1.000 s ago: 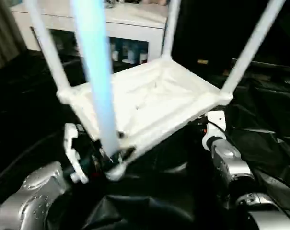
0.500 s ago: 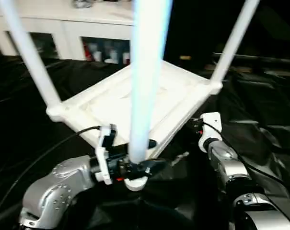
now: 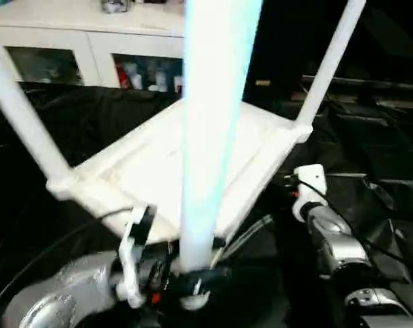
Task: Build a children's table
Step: Rotate table base
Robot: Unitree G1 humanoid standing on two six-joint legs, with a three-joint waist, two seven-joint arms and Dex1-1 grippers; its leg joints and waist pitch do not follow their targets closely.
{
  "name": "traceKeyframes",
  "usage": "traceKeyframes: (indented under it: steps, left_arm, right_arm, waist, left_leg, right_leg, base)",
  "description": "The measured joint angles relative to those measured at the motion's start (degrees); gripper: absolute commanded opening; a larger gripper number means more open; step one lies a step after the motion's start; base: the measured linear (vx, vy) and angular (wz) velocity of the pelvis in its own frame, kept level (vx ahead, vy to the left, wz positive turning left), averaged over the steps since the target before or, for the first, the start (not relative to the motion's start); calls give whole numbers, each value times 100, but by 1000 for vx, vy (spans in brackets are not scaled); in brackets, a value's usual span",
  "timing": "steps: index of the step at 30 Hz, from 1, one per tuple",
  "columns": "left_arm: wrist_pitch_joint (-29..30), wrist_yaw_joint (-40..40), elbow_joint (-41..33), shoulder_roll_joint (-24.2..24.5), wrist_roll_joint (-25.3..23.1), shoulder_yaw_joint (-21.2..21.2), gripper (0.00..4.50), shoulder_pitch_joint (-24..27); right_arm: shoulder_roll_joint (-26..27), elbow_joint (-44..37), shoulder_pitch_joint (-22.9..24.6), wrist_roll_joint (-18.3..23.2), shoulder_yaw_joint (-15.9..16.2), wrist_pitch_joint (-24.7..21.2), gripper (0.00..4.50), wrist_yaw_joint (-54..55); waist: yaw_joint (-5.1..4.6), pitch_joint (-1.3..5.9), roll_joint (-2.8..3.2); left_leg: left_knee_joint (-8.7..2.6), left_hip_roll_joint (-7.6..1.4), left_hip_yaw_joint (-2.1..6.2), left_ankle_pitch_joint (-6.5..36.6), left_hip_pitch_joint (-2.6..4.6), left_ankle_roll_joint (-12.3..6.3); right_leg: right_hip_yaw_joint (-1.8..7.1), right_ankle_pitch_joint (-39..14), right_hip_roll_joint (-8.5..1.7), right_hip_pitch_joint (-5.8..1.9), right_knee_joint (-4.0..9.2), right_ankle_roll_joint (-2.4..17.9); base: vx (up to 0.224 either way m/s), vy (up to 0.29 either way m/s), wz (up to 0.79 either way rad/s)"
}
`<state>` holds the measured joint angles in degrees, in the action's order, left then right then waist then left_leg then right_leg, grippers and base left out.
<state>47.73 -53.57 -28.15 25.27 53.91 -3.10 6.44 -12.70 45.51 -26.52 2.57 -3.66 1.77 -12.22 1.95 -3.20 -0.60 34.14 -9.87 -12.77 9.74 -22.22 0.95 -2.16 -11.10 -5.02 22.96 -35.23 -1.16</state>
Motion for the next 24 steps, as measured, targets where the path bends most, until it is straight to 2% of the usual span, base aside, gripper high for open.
traceKeyframes:
  steps: [3, 5, 8, 10, 14, 18, 24]
  left_arm:
    - [-127, 167, -40, -164, -46, -38, 445, 32]
    - [-160, 319, -32, -339, -83, -69, 445, -31]
    - [-147, 398, -33, -437, -69, -126, 445, -263]
    - [-129, 407, -33, -453, -35, -141, 445, -343]
    - [-90, 435, -33, -569, -7, -290, 445, -502]
    - [-146, 455, 28, -765, -143, -587, 445, -701]
    - [-910, 719, 940, -1249, -1066, -980, 445, -1513]
  right_arm:
    - [-15, -61, -4, 0, -5, -108, 355, -88]
    - [161, -29, -31, -13, 111, -143, 355, -226]
    - [415, 65, -157, -53, 260, -141, 355, -430]
    - [611, 203, -310, -104, 426, -127, 355, -571]
    - [878, 387, -515, -170, 630, -112, 355, -725]
    - [1031, 543, -703, -256, 703, -103, 355, -751]
    - [1187, 898, -1006, -319, 731, 32, 355, -716]
  waist:
    - [-5, -41, -64]
    - [-11, -70, -112]
    - [-87, -80, -123]
    - [-200, -86, -135]
    - [-314, -89, -142]
    - [-300, -90, -149]
    - [-217, -97, -145]
  left_leg:
    - [-1, 0, 2, 0, 6, 1]
    - [-3, -3, 11, -1, 5, 2]
    - [-2, -1, 26, -1, 10, 3]
    - [0, 8, 62, -3, 15, 7]
    - [3, 29, 129, 1, 16, 22]
    - [3, 35, 131, 5, 16, 30]
    - [2, 33, 128, 6, 18, 34]
  right_leg:
    - [0, -2, 1, -1, -3, -4]
    - [-4, -3, 6, 2, 2, -5]
    - [-7, -3, 5, 13, 27, -5]
    - [-17, -3, 5, 26, 36, -5]
    - [-35, -2, 6, 46, 55, -4]
    - [-28, 34, 6, 68, 52, 54]
    - [-27, 50, 7, 76, 45, 77]
  base:
    - [0, 0, 0]
    - [0, 0, 0]
    - [0, 0, 0]
    - [-27, 20, -21]
    - [-11, 8, -10]
    - [0, 0, 0]
    - [0, 0, 0]
